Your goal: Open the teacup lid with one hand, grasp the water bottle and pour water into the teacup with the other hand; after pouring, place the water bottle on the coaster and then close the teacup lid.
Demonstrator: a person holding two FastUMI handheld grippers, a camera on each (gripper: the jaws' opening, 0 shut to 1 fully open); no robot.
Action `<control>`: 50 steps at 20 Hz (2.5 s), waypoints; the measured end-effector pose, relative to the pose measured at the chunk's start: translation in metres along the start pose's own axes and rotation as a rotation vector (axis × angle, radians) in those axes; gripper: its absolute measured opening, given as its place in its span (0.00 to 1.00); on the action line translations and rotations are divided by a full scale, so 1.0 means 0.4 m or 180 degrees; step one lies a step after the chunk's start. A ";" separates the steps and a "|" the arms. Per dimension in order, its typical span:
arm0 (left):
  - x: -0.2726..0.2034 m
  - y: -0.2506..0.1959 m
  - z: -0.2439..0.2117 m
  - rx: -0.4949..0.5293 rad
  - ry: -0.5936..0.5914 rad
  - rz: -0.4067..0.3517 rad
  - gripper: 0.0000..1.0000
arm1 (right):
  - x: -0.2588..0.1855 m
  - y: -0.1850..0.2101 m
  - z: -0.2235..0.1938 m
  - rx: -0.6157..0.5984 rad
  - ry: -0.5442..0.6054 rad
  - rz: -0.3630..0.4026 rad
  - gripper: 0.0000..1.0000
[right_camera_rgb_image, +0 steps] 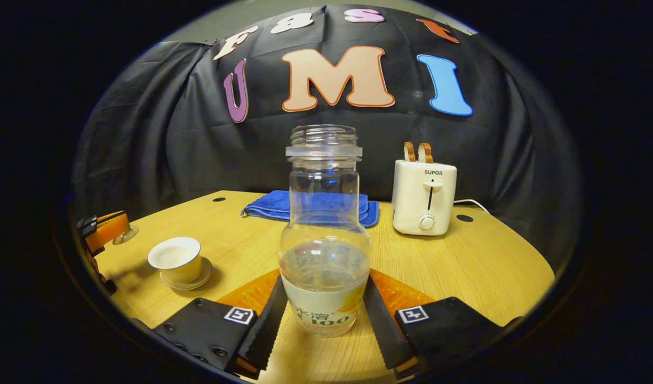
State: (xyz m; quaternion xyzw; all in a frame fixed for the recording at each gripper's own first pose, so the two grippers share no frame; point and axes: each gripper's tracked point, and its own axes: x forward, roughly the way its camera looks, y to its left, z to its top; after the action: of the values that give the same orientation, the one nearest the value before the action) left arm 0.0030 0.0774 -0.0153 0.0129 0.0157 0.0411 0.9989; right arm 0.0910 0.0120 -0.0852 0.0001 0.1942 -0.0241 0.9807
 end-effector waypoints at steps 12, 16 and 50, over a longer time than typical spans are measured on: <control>-0.002 0.037 0.000 -0.0001 0.0002 0.0068 0.26 | -0.028 0.085 0.021 -0.1214 -0.0224 -0.0297 0.82; -0.003 0.044 0.000 -0.0001 0.0001 0.0090 0.26 | -0.026 0.112 0.021 -0.1884 -0.0293 -0.0463 0.82; -0.004 0.051 -0.001 -0.0005 -0.0002 0.0146 0.26 | 0.023 0.229 0.160 -0.5684 -0.0852 -0.1076 0.81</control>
State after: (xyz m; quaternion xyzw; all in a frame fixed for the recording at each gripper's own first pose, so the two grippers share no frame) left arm -0.0003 0.0976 -0.0149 0.0124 0.0150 0.0640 0.9978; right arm 0.1282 0.1023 -0.0305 -0.7887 0.0230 -0.0081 0.6143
